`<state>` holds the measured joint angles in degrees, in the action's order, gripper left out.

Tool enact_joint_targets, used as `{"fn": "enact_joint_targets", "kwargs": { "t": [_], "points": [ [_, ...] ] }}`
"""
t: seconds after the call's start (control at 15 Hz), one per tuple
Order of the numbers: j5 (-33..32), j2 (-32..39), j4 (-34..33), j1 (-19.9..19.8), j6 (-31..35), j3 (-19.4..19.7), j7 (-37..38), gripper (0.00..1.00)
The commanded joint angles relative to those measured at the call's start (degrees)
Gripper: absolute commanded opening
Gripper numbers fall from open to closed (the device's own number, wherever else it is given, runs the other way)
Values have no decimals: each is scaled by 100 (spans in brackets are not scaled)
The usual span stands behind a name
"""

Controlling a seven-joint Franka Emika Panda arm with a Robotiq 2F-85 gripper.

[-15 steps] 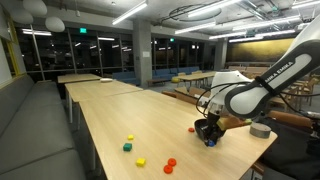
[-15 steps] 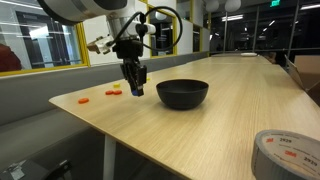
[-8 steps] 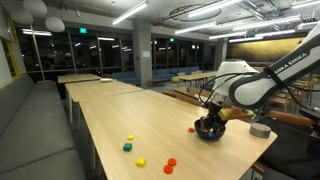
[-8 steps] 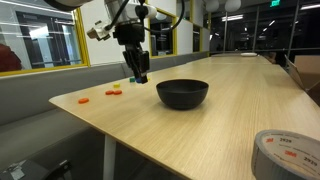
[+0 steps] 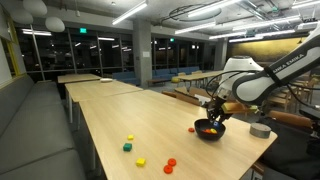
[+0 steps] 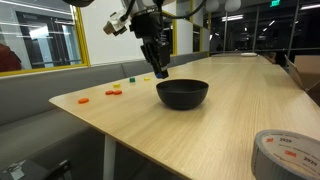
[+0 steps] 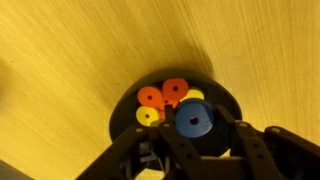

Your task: Place three orange rings and one blue ring inside the black bowl

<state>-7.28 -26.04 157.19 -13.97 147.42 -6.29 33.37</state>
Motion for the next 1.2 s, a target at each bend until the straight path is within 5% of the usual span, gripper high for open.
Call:
{"fn": "enact_joint_targets", "kwargs": {
  "t": [0.0, 0.53, 0.6, 0.67, 0.93, 1.13],
  "points": [
    [-214, 74, -11, -298, 478, 57, 18, 19],
    [143, 882, -383, -256, 1152, 456, -560, 19],
    [195, 984, -442, -228, 1137, 503, -641, 53],
    [237, 1074, -497, -196, 1124, 551, -703, 70],
    [456, 1336, -665, -54, 1031, 719, -958, 98],
    [71, 1177, -648, -199, 781, 570, -602, 100]
  ]
}}
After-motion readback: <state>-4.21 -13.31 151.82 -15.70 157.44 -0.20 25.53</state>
